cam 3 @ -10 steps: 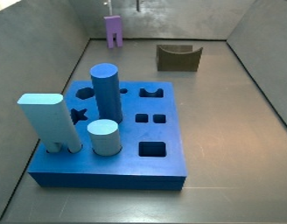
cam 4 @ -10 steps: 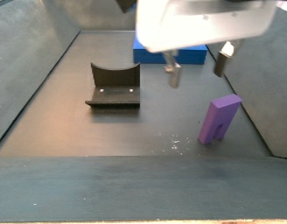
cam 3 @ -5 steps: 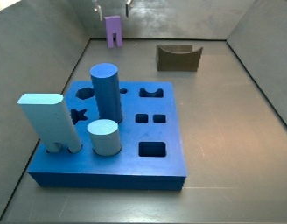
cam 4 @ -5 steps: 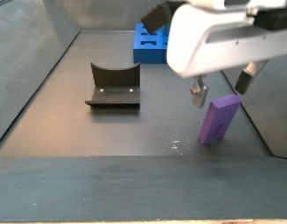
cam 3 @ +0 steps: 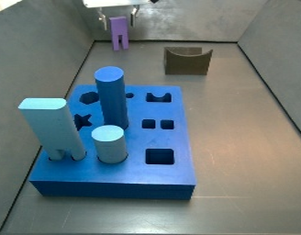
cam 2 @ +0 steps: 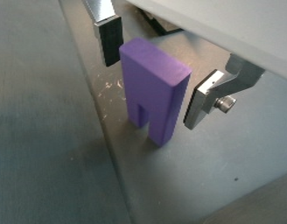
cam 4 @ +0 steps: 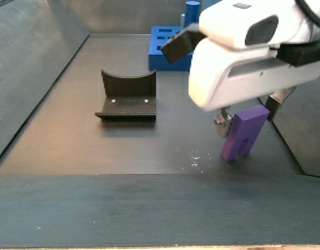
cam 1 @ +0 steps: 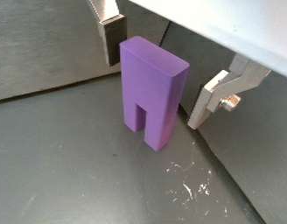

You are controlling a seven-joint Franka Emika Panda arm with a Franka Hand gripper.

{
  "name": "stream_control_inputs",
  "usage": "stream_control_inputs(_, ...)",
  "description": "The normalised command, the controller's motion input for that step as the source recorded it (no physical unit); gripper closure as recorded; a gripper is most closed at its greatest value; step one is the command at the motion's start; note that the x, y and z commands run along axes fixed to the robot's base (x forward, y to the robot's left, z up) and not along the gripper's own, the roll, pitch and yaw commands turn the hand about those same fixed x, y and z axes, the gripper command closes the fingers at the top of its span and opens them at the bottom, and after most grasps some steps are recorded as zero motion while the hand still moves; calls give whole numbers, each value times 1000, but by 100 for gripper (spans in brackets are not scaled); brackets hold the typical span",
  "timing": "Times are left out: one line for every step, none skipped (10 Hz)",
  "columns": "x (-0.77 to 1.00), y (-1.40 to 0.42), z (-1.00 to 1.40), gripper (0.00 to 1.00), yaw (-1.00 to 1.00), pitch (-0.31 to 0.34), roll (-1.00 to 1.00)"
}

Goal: Pick up the double-square object. Move to above the board. Insert the double-square object.
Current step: Pick up the double-square object.

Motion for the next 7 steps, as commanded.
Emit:
stream_control_inputs(0, 6, 0, 0, 0, 0, -80)
stream_control_inputs(0, 0, 0, 100, 0, 0, 0)
stream_control_inputs(0, 0, 0, 100, 0, 0, 0)
stream_control_inputs(0, 0, 0, 100, 0, 0, 0)
stream_control_inputs(0, 0, 0, 100, 0, 0, 0)
stream_control_inputs(0, 0, 0, 100, 0, 0, 0)
stream_control_inputs(0, 0, 0, 100, 0, 0, 0)
